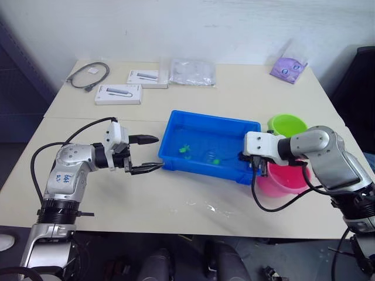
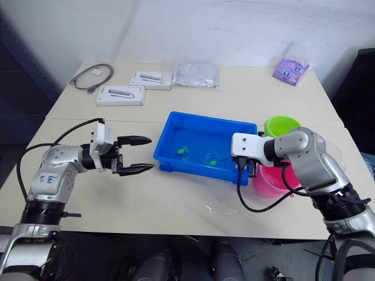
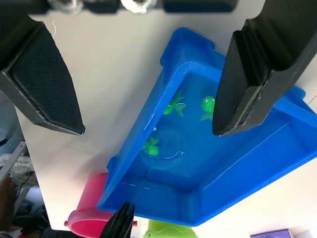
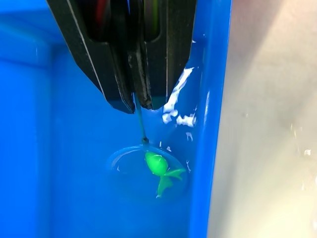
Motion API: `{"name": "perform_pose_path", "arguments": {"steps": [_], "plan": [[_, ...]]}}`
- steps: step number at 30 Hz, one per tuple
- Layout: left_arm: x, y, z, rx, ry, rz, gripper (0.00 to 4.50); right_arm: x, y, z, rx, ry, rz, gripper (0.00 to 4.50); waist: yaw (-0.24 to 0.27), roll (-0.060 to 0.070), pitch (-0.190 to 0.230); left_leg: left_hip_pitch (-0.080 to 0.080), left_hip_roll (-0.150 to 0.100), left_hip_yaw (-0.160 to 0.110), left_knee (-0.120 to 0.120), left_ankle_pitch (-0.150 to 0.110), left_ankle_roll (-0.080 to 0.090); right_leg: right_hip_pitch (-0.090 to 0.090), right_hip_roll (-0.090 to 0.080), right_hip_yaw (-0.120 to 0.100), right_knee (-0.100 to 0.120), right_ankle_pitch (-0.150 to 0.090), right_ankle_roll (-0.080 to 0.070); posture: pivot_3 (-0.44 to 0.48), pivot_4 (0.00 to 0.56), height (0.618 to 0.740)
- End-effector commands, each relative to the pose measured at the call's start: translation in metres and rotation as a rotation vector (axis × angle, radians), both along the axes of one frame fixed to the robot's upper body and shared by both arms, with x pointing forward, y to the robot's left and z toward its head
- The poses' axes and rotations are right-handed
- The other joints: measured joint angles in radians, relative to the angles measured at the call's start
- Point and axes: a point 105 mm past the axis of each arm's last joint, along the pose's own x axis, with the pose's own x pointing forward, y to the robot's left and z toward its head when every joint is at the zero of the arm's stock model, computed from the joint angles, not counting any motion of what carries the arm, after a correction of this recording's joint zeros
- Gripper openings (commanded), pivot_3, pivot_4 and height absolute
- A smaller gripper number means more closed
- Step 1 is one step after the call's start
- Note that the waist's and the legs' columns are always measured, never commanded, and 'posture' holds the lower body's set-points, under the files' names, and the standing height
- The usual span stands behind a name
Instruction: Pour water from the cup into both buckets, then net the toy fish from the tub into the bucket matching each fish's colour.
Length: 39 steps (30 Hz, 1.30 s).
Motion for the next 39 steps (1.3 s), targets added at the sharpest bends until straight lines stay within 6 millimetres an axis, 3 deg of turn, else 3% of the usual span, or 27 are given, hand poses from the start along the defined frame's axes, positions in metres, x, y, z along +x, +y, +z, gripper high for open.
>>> {"name": "perform_pose_path", "arguments": {"steps": [1,12,18,23,27,33,39], "plan": [[-0.004,0.0,0.013,-0.005,-0.05,-0.003,4.41,-0.005,-0.003,0.021,0.083,-0.047,-0.005,0.0,0.001,0.0,0.0,0.0,0.0,0.0,0.0,0.0,0.0,0.0,0.0,0.0,0.0,0.0,0.0,0.0,0.15,0.74],[-0.002,-0.009,0.022,-0.015,-0.074,-0.013,4.41,-0.018,-0.03,0.04,0.309,-0.152,-0.129,0.0,0.002,0.0,0.0,0.0,0.0,0.0,0.0,0.0,0.0,0.0,0.0,0.0,0.0,0.0,0.0,0.0,0.15,0.74],[0.005,-0.018,0.027,-0.035,-0.091,-0.03,4.41,-0.036,-0.054,0.037,0.419,-0.171,-0.264,0.0,0.014,0.0,0.0,0.0,0.0,0.0,0.0,0.0,0.0,0.001,0.0,0.0,-0.001,0.0,0.0,0.0,0.15,0.74],[0.008,-0.033,0.035,-0.051,-0.113,-0.082,4.41,-0.05,-0.07,0.037,0.484,-0.214,-0.34,0.0,0.017,0.0,0.0,0.0,0.0,0.0,-0.001,0.0,0.0,0.001,0.001,0.0,0.0,0.0,0.001,0.0,0.15,0.74],[0.01,-0.044,0.035,-0.053,-0.11,-0.112,4.41,-0.057,-0.088,0.05,0.591,-0.295,-0.411,0.0,0.018,0.0,0.0,0.0,0.0,0.001,-0.001,0.0,0.0,0.001,0.001,0.001,0.0,0.0,0.001,0.0,0.15,0.74],[0.012,-0.059,0.039,-0.085,-0.111,-0.154,4.41,-0.066,-0.131,0.055,0.551,-0.408,-0.541,0.0,0.026,0.0,0.0,0.001,0.0,0.001,-0.001,0.0,0.0,0.001,0.002,0.001,0.0,0.0,0.001,0.0,0.15,0.74],[0.015,-0.07,0.039,-0.092,-0.106,-0.174,4.41,-0.058,-0.169,0.05,0.402,-0.548,-0.66,0.0,0.026,0.0,0.0,0.001,-0.001,0.002,-0.001,0.0,0.001,0.002,0.002,0.002,-0.001,0.001,0.001,0.0,0.15,0.74]]}}
